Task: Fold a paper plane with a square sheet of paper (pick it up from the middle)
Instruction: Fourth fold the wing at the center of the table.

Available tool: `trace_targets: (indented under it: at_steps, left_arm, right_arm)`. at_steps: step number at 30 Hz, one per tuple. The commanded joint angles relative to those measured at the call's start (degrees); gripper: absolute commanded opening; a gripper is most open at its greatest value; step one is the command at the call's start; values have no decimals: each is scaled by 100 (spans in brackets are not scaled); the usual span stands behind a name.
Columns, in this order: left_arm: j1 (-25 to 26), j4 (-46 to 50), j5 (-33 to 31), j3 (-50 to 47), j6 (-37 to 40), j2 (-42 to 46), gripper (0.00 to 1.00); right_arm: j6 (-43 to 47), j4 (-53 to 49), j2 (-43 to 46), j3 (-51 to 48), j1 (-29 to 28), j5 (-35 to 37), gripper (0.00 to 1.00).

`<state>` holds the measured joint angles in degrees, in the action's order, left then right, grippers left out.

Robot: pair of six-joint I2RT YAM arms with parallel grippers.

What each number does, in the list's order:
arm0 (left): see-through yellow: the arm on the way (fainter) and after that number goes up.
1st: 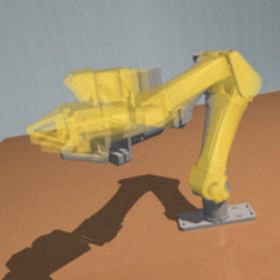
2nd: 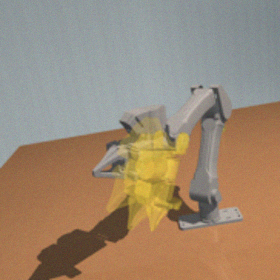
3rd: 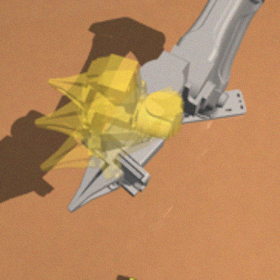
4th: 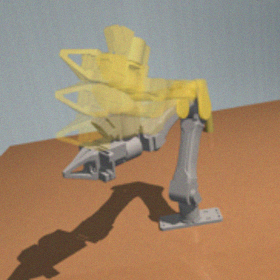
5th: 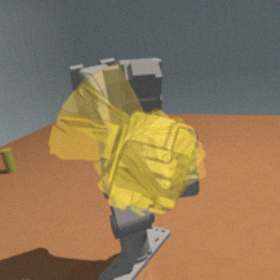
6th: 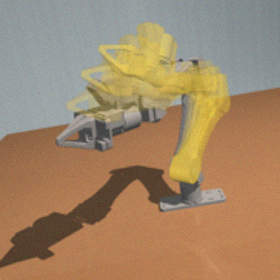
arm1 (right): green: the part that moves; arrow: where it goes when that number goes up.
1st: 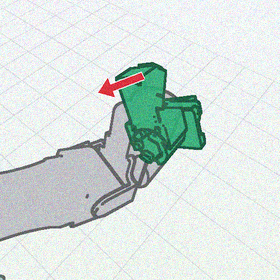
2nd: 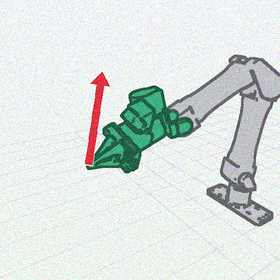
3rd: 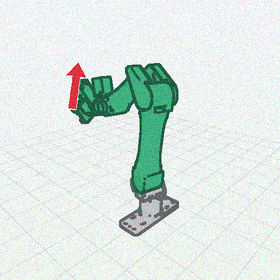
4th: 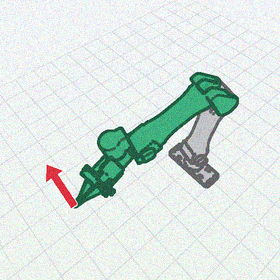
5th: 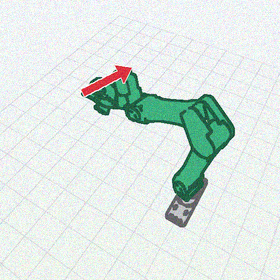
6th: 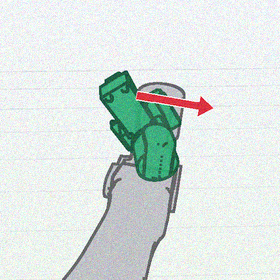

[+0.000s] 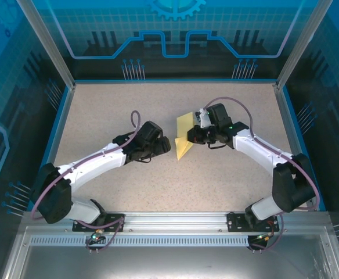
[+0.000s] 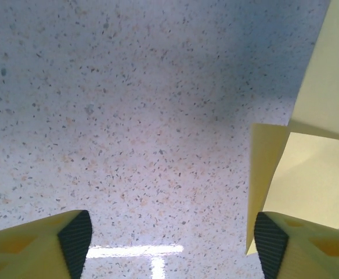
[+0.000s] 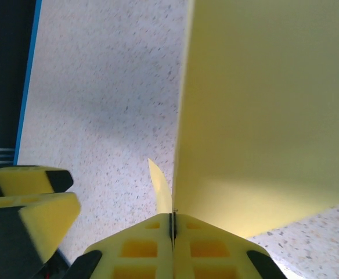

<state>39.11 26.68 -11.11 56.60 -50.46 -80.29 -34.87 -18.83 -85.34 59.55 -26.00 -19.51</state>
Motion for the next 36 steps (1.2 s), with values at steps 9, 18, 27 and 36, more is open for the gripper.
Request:
trace_targets:
  at_steps: [9, 18, 27, 36]
  left_arm:
    - [-51, -743, 164, -159, 958, -87, 97]
    - [-37, -1867, 637, -870, 1282, -153, 99]
    - [267, -2551, 843, -1182, 1979, -282, 99]
    - [518, -3702, 770, -1756, 2677, -291, 96]
  right_arm:
    - [-1831, 447, 51, -710, -204, 985, 6]
    - [-2362, 417, -279, -793, -242, 1010, 6]
    - [-2877, 155, -426, -800, -250, 982, 7]
    - [-2858, 29, -674, -616, -157, 604, 7]
